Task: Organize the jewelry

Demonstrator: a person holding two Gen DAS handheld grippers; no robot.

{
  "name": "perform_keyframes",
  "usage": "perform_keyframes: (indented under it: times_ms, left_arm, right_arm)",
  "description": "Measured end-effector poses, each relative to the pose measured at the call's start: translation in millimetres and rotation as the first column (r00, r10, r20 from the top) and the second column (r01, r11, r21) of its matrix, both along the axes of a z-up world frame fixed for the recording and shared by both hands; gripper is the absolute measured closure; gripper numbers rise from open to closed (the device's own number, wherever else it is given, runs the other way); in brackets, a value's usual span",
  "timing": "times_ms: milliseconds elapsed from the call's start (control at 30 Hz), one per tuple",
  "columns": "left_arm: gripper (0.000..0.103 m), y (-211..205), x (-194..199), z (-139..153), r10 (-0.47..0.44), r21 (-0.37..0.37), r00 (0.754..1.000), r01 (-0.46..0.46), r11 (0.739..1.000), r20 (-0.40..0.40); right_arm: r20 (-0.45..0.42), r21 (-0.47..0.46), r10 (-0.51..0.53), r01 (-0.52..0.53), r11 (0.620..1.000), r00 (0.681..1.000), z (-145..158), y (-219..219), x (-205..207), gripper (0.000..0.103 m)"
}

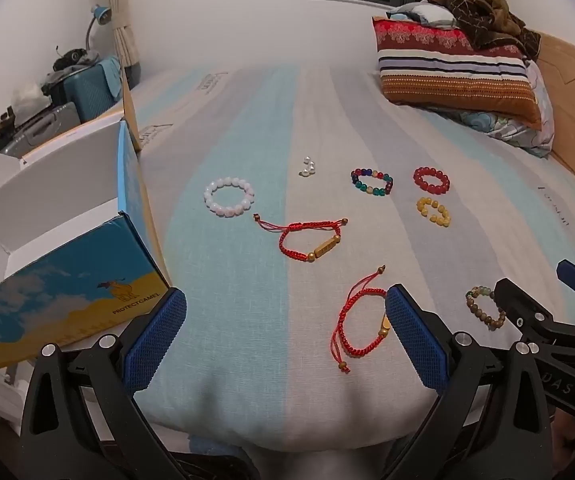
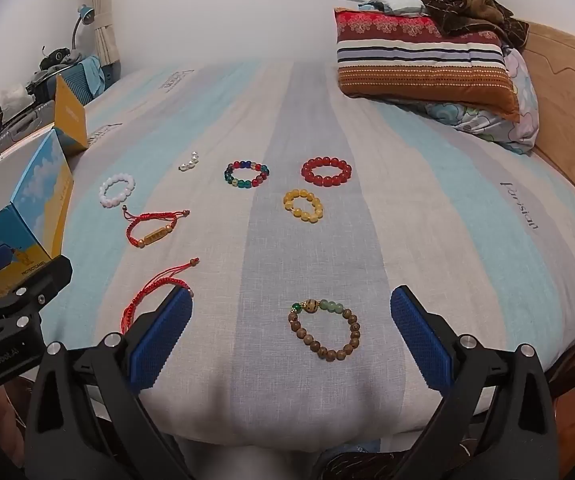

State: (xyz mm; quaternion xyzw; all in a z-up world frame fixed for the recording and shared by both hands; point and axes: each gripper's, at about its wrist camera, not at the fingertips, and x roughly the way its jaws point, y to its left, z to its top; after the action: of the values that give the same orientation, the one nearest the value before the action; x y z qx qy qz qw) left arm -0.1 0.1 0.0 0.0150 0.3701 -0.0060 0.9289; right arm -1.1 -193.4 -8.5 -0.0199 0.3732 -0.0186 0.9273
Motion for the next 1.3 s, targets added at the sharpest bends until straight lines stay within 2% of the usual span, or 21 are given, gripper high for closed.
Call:
perform_keyframes:
  times_ms: [1300]
  left_arm:
    - [0.006, -2.0, -0.6, 0.5, -0.007, -0.017, 1.0, 0.007, 1.0, -0.003]
  right_arm:
    - [0.014, -0.009, -0.003, 0.003, 1.0, 1.0, 4.0, -1.5, -3.3, 0.007]
